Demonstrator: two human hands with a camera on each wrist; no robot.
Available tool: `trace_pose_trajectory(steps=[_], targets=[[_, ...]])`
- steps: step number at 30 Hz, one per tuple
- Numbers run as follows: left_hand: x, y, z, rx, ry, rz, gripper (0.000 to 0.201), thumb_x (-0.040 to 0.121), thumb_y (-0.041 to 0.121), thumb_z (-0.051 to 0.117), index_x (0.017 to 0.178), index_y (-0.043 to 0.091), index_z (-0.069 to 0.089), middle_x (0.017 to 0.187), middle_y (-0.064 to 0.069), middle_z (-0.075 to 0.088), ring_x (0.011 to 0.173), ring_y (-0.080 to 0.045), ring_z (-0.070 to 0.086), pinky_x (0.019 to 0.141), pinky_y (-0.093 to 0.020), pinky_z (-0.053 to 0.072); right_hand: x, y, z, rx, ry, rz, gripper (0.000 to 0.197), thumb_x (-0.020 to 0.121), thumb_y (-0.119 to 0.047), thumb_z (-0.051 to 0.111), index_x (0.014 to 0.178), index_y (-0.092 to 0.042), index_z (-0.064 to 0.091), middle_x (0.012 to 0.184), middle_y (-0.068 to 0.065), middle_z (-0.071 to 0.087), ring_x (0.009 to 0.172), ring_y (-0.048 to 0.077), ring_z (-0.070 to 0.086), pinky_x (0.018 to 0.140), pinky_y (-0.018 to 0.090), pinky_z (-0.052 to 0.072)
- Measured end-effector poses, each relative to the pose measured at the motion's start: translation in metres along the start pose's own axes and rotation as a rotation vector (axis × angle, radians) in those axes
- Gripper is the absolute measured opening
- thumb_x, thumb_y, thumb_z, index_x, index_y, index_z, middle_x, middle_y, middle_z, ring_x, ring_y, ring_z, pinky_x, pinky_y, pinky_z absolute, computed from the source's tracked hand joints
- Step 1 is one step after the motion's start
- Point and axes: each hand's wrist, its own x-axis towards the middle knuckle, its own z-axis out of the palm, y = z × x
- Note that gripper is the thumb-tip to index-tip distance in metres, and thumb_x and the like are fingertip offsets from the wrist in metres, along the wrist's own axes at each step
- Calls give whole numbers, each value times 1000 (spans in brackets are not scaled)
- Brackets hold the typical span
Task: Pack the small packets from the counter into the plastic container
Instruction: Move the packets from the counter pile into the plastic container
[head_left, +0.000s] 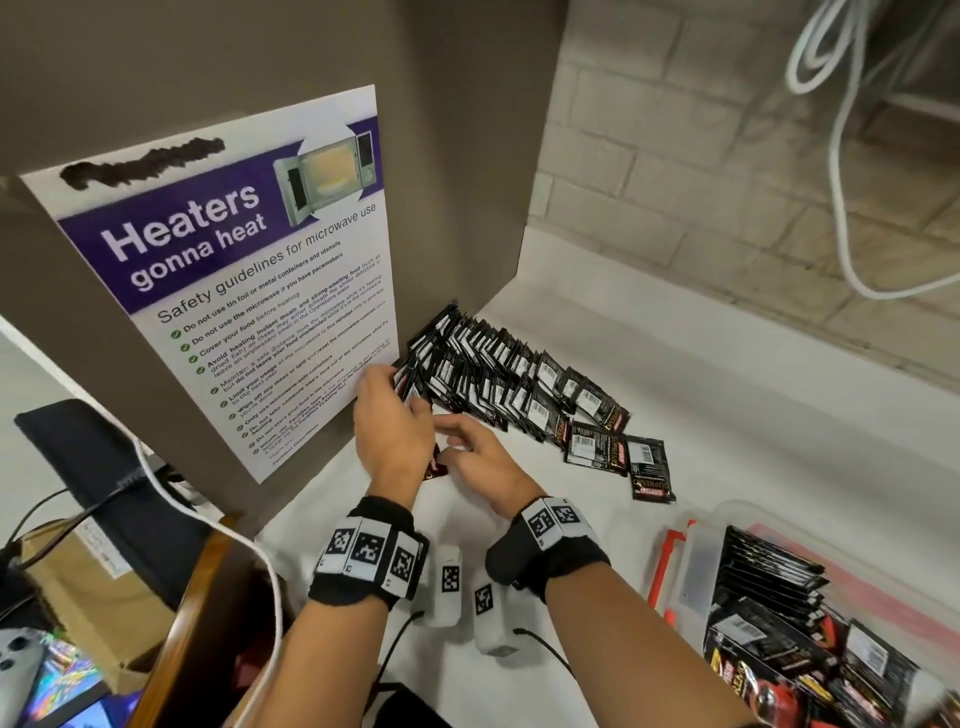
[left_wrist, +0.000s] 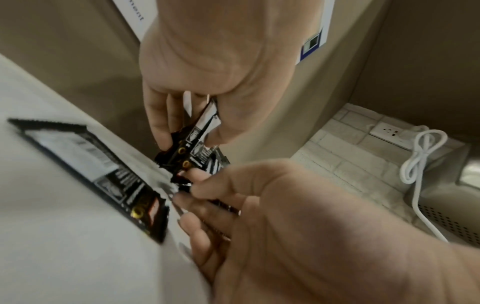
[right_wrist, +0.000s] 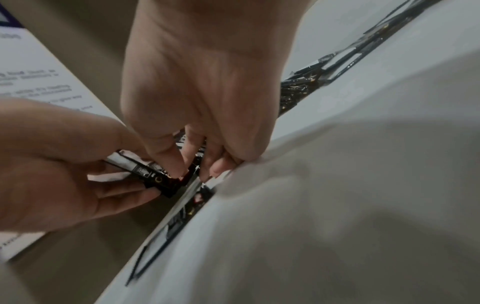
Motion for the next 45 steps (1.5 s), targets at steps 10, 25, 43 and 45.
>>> trace_pose_trajectory(steps=[10, 25, 43, 45], targets=[[-13, 47, -29, -311, 62, 212, 31, 84, 9, 71, 109, 17, 53, 93, 16, 53, 79, -1, 47, 76, -17, 37, -24, -69, -21, 593, 65, 25, 35, 100, -9, 43, 135, -8, 44, 110, 9, 61, 91, 19, 65, 88, 46, 56], [-75, 124, -17, -557, -733, 431, 37, 97, 3, 49, 127, 22, 39, 112, 10, 60, 98, 9, 59, 80, -11, 47, -129, -96, -99, 221, 411, -298, 55, 96, 11, 34, 141, -19, 23, 113, 3, 54, 92, 13, 61, 80, 32, 56], [-187, 145, 31, -127, -1260, 758, 37, 83, 23, 79, 107, 40, 55, 101, 18, 66, 91, 4, 62, 77, -15, 48, -311, -11, -175, -105, 541, 135, 37, 90, -4, 64, 113, -27, 47, 111, 5, 62, 99, 36, 62, 90, 58, 51], [-199, 143, 36, -32, -1279, 812, 37, 83, 24, 78, 107, 40, 54, 102, 17, 65, 87, 3, 62, 72, -15, 47, -318, 0, -175, -83, 557, 178, 39, 85, 0, 69, 111, -22, 51, 114, 4, 62, 104, 29, 63, 93, 55, 51]])
